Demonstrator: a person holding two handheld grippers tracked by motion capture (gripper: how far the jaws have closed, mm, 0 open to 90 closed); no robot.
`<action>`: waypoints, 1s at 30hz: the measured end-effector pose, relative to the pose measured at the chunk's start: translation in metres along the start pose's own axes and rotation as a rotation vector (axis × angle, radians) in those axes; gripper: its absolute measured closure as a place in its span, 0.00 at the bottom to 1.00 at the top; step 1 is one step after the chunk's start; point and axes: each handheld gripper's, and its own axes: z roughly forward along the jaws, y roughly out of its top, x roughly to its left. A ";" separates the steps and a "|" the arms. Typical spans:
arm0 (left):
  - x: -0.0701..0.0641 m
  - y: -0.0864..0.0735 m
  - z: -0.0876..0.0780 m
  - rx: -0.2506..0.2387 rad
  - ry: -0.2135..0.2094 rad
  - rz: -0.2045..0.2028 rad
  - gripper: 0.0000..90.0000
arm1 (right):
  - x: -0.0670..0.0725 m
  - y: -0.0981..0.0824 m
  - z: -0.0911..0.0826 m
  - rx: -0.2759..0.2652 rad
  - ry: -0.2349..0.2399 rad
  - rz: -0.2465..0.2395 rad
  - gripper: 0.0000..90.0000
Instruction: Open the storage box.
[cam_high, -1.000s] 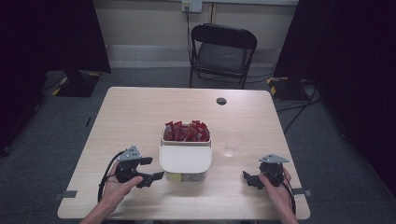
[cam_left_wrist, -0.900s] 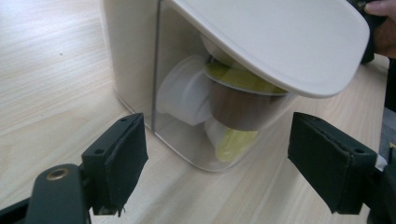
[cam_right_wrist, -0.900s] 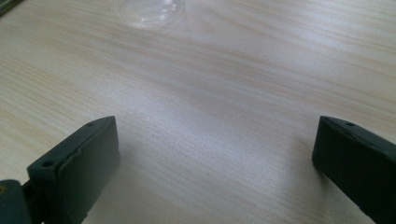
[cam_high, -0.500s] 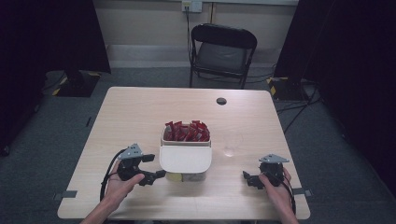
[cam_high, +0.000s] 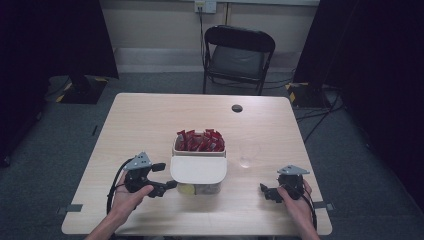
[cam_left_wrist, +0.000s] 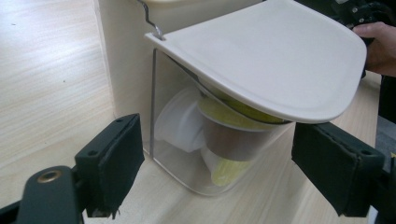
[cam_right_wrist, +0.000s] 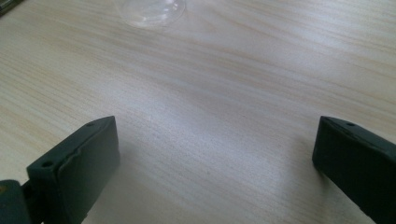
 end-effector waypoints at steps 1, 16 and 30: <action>0.000 0.000 0.001 -0.004 -0.002 -0.004 0.18 | 0.000 0.000 0.000 0.000 0.000 0.000 0.00; -0.002 0.012 0.001 -0.004 0.004 0.002 0.18 | 0.000 0.000 0.000 0.000 0.002 -0.001 0.00; -0.001 0.027 0.003 -0.003 0.003 0.002 0.18 | 0.000 0.000 0.000 0.000 0.002 -0.001 0.00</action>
